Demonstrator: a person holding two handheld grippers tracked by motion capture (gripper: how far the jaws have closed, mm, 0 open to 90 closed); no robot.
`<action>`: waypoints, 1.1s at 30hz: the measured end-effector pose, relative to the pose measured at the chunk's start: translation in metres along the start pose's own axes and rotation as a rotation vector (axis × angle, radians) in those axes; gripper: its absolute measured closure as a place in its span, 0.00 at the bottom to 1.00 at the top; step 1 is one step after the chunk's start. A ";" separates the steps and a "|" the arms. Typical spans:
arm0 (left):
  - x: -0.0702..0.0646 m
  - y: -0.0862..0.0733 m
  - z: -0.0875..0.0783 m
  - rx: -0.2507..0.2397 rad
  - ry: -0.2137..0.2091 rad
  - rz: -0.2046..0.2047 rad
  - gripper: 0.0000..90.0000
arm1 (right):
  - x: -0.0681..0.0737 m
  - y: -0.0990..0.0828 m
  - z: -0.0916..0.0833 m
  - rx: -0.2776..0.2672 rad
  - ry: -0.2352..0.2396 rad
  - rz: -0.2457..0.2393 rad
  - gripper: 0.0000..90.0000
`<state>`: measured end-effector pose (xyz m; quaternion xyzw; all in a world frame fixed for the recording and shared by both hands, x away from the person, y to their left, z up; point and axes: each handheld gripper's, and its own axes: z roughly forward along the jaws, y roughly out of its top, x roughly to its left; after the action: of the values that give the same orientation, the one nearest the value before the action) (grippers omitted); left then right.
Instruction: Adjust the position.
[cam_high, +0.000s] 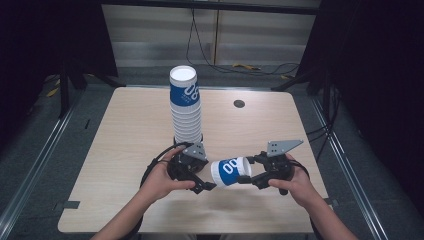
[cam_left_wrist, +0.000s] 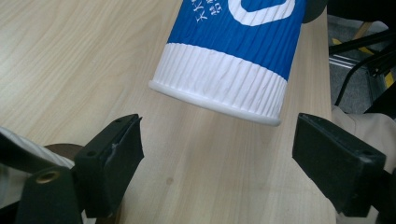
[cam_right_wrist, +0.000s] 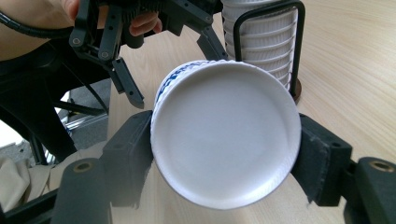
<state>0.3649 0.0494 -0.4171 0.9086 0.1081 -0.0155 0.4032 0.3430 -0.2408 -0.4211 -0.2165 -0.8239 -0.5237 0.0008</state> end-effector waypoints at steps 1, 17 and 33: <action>0.000 0.000 0.000 -0.008 0.000 -0.003 0.18 | 0.000 0.000 0.000 0.000 0.002 0.000 0.31; -0.003 0.003 0.013 -0.063 -0.001 0.000 0.17 | 0.000 0.002 0.003 -0.038 0.033 0.019 0.32; -0.002 0.004 0.018 -0.055 -0.010 0.022 0.16 | 0.000 0.001 0.005 -0.034 0.036 0.019 0.32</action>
<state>0.3646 0.0328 -0.4259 0.8982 0.0965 -0.0127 0.4287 0.3439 -0.2362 -0.4229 -0.2146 -0.8126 -0.5416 0.0170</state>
